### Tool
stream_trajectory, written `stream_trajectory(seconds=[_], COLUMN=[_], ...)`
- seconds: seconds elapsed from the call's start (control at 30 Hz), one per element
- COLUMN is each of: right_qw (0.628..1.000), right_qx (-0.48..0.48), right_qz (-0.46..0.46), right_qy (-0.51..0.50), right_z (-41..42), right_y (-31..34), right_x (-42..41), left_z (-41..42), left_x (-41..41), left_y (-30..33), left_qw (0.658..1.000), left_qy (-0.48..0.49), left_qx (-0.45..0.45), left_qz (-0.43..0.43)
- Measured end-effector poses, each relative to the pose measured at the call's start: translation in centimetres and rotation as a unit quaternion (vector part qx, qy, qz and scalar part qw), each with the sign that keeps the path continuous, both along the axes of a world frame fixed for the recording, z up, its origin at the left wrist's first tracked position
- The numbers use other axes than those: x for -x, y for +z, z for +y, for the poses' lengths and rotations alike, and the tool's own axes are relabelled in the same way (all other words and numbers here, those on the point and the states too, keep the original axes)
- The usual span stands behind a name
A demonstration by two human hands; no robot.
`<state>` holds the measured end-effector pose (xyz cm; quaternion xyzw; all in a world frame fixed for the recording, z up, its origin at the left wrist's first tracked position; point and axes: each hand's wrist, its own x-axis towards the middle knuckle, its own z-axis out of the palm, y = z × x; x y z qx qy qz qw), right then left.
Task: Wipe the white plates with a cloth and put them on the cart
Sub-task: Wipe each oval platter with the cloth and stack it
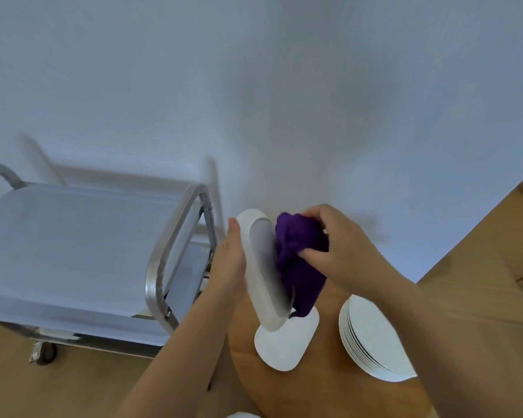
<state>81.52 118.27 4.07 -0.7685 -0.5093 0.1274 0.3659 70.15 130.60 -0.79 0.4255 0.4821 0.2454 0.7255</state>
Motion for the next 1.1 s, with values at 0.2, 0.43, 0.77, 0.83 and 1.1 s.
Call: stream_trajectory(seconds=[0.2,0.43,0.77,0.83,1.1], right_qw=[0.991,0.984,0.977,0.968,0.830], right_qx=[-0.129,-0.121,-0.092,-0.084,-0.042], right_qz=[-0.034,-0.112,0.037,0.145,0.555], right_qy=[0.029,-0.068,-0.189,-0.185,-0.014], right_z=[1.7,2.5,3.1,2.6,-1.4], right_y=[-2.9,-2.8,-1.0,-1.4,-2.8], right_x=[6.2,5.6,0.7,0.3,0.1], left_z=[-1.8,-5.9,-5.0,-3.6,3.0], left_x=[-0.2,0.5,0.4,0.6,0.3], left_y=[0.7,1.9,2.6,3.2,2.2], left_qw=[0.980,0.965,0.995,0.995,0.990], left_qy=[-0.083,-0.095,-0.018,0.000,-0.030], left_qx=[0.068,0.030,-0.040,-0.043,0.026], left_qz=[-0.168,-0.242,-0.092,-0.093,-0.138])
